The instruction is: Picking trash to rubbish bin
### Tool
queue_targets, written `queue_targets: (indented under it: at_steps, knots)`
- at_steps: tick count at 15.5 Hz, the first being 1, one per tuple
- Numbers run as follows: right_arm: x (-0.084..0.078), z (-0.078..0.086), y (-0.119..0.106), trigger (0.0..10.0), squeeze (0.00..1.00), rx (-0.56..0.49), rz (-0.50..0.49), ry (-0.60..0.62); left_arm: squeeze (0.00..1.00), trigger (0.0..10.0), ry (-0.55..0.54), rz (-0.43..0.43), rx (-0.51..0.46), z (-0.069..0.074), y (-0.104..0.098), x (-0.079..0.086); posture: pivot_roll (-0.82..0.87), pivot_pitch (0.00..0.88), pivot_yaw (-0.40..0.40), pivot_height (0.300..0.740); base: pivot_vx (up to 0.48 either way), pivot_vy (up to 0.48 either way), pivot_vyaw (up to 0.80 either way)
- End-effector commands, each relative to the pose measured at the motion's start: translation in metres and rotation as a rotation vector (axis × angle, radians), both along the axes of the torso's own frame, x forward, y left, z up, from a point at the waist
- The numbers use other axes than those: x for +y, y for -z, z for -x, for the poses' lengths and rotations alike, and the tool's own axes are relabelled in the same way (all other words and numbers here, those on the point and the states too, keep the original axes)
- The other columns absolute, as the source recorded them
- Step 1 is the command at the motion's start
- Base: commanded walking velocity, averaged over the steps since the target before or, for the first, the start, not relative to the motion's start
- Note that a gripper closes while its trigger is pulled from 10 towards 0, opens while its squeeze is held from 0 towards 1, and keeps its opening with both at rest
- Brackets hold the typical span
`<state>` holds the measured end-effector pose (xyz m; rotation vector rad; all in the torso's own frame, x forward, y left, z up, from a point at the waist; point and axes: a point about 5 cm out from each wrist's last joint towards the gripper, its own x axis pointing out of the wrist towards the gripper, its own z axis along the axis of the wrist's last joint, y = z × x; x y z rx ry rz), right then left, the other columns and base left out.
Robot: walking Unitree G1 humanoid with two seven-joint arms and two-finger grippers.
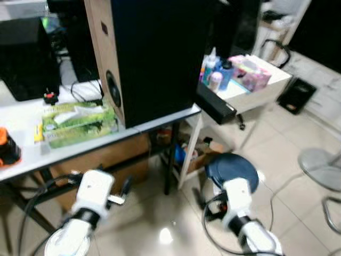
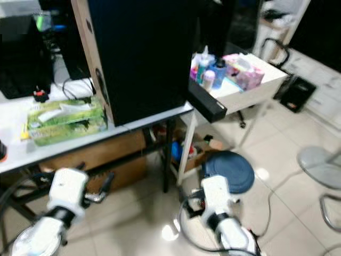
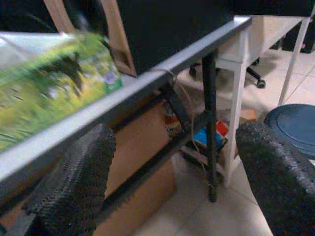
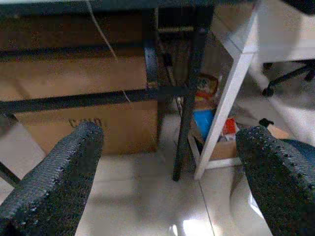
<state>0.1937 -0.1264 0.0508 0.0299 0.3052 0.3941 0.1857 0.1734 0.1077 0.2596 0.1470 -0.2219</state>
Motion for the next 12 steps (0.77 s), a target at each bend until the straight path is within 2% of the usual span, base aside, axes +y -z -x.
queue_targets:
  at_steps: [1,3,6,8,10,12]
  knots:
    - [-0.008,0.0,-0.005,10.0,0.0,-0.017,0.011,0.007,0.0,10.0,0.019,0.008,-0.003,0.005,-0.005,-0.002,0.01,0.007,-0.035,0.74,0.0,0.416,0.8]
    - [-0.008,0.003,-0.005,10.0,0.0,-0.017,0.001,-0.014,0.0,10.0,0.003,-0.004,0.004,0.008,-0.006,0.001,0.02,0.014,-0.034,0.74,0.0,0.416,0.8]
    - [0.001,0.007,-0.005,10.0,0.0,-0.012,-0.015,-0.069,0.0,10.0,-0.004,-0.025,-0.003,0.007,-0.011,0.007,0.03,0.014,-0.023,0.74,0.0,0.416,0.8]
    - [0.007,0.0,-0.017,10.0,0.0,-0.055,-0.026,-0.108,0.0,10.0,-0.03,-0.021,-0.028,-0.001,-0.015,0.008,0.04,0.018,-0.045,0.74,0.0,0.414,0.8]
    - [0.007,-0.011,-0.03,10.0,0.0,-0.102,-0.048,-0.111,0.0,10.0,-0.033,-0.009,-0.054,-0.006,-0.02,0.0,0.04,0.021,-0.059,0.74,0.0,0.416,0.8]
    - [0.012,-0.025,-0.053,10.0,0.0,-0.182,-0.099,-0.1,0.0,10.0,-0.02,-0.01,-0.122,-0.016,-0.039,-0.003,0.04,0.02,-0.06,0.74,0.0,0.418,0.8]
